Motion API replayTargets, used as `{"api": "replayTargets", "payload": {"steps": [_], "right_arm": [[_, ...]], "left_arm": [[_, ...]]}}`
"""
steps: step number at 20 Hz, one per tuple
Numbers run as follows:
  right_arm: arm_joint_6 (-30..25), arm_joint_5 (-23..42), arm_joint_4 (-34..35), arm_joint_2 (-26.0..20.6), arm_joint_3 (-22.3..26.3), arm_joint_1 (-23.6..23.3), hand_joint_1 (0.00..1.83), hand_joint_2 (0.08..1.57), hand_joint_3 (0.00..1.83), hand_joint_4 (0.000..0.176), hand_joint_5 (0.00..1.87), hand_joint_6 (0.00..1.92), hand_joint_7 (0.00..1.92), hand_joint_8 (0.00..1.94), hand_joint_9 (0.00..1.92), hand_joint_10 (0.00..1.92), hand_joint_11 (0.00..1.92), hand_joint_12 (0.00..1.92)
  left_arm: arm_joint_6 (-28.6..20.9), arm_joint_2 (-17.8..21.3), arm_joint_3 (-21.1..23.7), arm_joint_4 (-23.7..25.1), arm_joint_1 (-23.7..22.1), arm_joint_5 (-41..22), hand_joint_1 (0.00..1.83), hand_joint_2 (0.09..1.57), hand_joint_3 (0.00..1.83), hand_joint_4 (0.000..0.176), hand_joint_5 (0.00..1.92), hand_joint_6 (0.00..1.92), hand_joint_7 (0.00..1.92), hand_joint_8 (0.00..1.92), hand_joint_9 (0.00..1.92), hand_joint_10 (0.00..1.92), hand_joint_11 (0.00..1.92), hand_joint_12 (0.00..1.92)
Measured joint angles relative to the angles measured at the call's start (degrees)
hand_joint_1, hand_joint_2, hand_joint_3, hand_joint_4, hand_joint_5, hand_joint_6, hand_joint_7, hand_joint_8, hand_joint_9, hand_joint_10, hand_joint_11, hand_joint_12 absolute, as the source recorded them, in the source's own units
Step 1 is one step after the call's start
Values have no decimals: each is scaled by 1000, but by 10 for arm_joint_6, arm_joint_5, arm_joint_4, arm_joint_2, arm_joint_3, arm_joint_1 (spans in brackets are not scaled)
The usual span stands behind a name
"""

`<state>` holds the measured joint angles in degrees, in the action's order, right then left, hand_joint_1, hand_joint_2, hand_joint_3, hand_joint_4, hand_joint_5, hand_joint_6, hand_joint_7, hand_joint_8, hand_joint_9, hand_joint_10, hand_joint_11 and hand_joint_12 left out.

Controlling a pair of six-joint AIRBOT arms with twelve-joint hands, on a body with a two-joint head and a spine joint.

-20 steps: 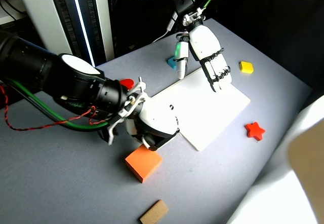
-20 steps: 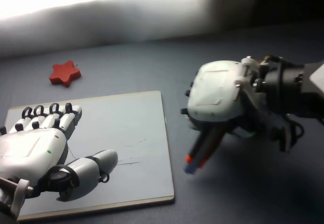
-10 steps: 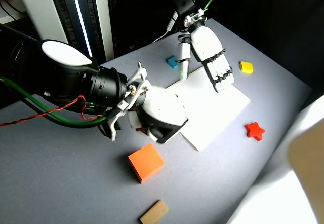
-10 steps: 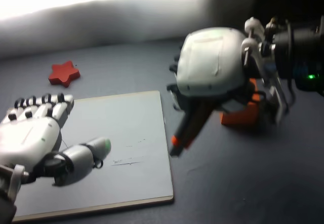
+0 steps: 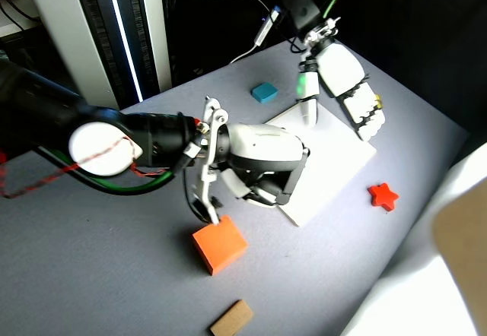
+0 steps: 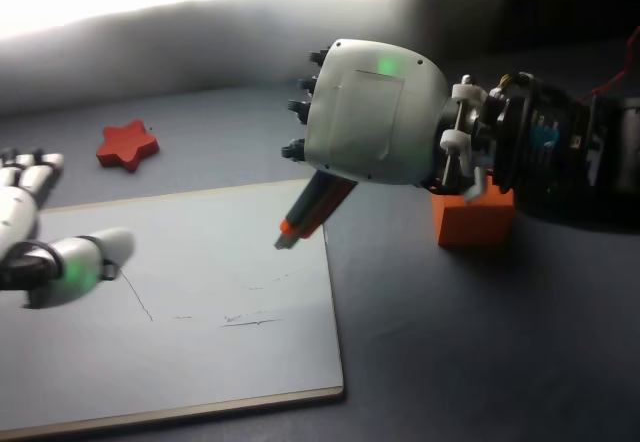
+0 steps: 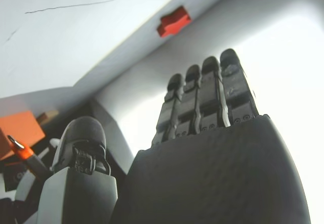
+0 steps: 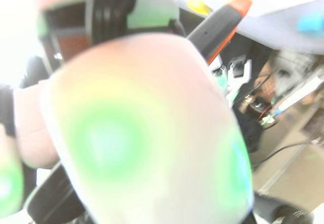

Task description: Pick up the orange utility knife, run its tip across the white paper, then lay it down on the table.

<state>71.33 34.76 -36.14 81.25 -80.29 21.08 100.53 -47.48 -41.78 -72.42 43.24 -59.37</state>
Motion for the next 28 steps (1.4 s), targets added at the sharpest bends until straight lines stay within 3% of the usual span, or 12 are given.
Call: {"api": "replayTargets", "payload": {"steps": [3, 8, 20, 28], "right_arm": [[72, 46, 34, 41, -40, 22, 1435, 1108, 402, 176, 1344, 1921, 1525, 1941, 1674, 1921, 1749, 1921], [126, 98, 95, 92, -88, 27, 1470, 1104, 370, 176, 1377, 1921, 1565, 1941, 1689, 1921, 1757, 1921], [146, 118, 102, 189, -159, 38, 1441, 1105, 347, 176, 1363, 1921, 1549, 1941, 1690, 1921, 1761, 1921], [129, 125, 33, 214, -201, 39, 1432, 1115, 336, 176, 1402, 1921, 1569, 1941, 1700, 1921, 1760, 1921]], "left_arm": [[-7, 10, -18, 1, 7, 12, 0, 1255, 2, 0, 0, 0, 0, 0, 0, 0, 0, 0], [-26, 14, -36, -6, 23, 30, 0, 1257, 2, 0, 0, 0, 0, 0, 0, 0, 0, 0], [-29, 13, -43, -3, 29, 41, 0, 1260, 3, 0, 0, 0, 0, 0, 0, 0, 0, 0], [-29, 12, -41, -4, 29, 41, 0, 1257, 1, 0, 0, 0, 0, 0, 0, 0, 0, 0]]}}
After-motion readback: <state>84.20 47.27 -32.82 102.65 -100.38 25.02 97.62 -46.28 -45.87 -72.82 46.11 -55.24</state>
